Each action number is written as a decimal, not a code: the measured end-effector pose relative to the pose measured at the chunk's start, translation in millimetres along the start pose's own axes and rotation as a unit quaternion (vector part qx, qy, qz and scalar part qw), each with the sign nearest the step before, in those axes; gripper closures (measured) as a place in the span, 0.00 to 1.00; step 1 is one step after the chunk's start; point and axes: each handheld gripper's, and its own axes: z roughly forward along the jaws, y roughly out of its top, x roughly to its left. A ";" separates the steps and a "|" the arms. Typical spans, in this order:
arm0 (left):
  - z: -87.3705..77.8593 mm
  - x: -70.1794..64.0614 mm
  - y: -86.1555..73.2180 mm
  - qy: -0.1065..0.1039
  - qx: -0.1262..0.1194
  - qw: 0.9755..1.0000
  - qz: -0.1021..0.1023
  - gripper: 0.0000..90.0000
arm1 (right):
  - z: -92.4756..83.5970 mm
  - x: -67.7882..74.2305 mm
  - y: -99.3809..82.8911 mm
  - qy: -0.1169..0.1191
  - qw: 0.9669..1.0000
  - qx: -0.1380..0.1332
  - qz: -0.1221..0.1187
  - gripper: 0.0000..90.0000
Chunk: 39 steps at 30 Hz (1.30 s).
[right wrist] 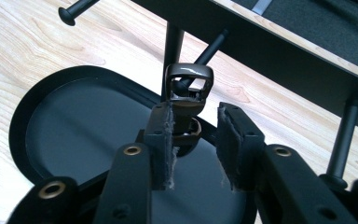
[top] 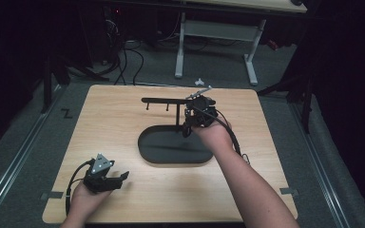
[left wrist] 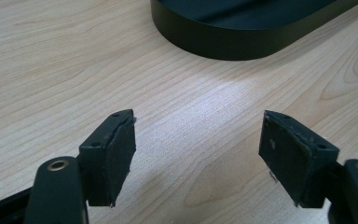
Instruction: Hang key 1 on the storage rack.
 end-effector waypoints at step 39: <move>2.6 -4.7 0.4 0.002 0.005 1.000 0.006 0.31 | -1.1 -2.8 -80.6 0.041 0.999 0.017 0.027 0.72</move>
